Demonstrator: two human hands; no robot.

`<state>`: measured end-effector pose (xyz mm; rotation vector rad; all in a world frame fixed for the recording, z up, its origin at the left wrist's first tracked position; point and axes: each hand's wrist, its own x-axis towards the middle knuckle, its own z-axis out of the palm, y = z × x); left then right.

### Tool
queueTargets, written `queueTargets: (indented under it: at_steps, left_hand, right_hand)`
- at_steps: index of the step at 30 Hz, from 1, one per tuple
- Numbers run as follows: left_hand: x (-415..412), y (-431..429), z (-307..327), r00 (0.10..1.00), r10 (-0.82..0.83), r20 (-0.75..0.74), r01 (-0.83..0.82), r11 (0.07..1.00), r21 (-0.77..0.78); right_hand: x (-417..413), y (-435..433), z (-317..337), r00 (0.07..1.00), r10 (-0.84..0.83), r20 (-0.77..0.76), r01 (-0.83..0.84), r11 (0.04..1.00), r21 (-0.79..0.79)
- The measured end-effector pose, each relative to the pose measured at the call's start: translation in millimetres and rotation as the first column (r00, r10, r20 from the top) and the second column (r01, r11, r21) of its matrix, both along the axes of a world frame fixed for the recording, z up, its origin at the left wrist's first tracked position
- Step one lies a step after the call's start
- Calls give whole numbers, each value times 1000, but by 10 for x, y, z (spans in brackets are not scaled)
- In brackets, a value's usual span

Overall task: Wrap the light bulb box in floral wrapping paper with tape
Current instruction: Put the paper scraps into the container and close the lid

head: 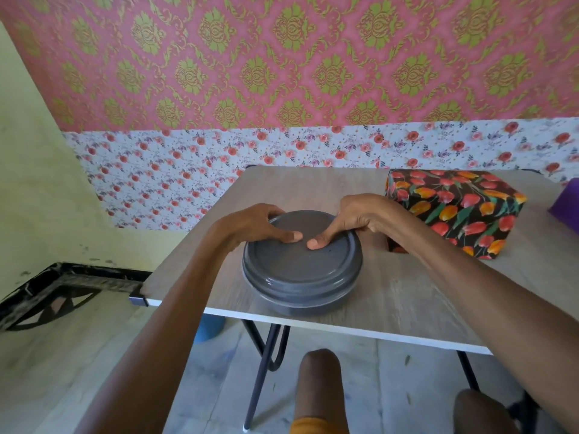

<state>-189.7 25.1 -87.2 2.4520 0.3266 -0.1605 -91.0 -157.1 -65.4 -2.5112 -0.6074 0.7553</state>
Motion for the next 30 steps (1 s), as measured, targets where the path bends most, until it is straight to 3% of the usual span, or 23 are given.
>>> queueTargets:
  at_steps: [4,9,13,16,18,21,24,25,30]
  left_hand:
    - [-18,36,70,1000,-16,-7,15,998,-54]
    - [-165,157,163,999,-29,16,31,983,-184]
    - [-302,212,127,979,109,171,-32,917,-397]
    - [-317,257,50,920,322,225,-103,751,-652]
    - [-306,300,-12,895,380,235,-135,732,-668]
    - [-288,264,-111,936,293,195,-153,839,-522]
    - [-211,220,-285,967,181,177,-169,982,-84]
    - [-210,212,-325,959,191,208,-194,981,-4]
    - [-402,369,-349,939,219,265,-250,964,89]
  right_hand:
    - [-62,27,97,1000,7,-5,-7,1000,23]
    - [-118,-35,123,999,6,-54,11,952,307]
    - [-193,-99,196,947,-38,-318,242,735,633]
    - [-195,-115,356,896,-50,-441,379,604,701]
    - [-133,-92,450,881,-104,-461,448,494,745]
    - [32,32,401,857,-267,-441,509,305,805]
    - [180,214,87,783,-442,-438,580,263,771]
    - [232,269,-43,752,-462,-470,620,257,741]
    - [459,452,-443,640,-498,-585,744,209,635]
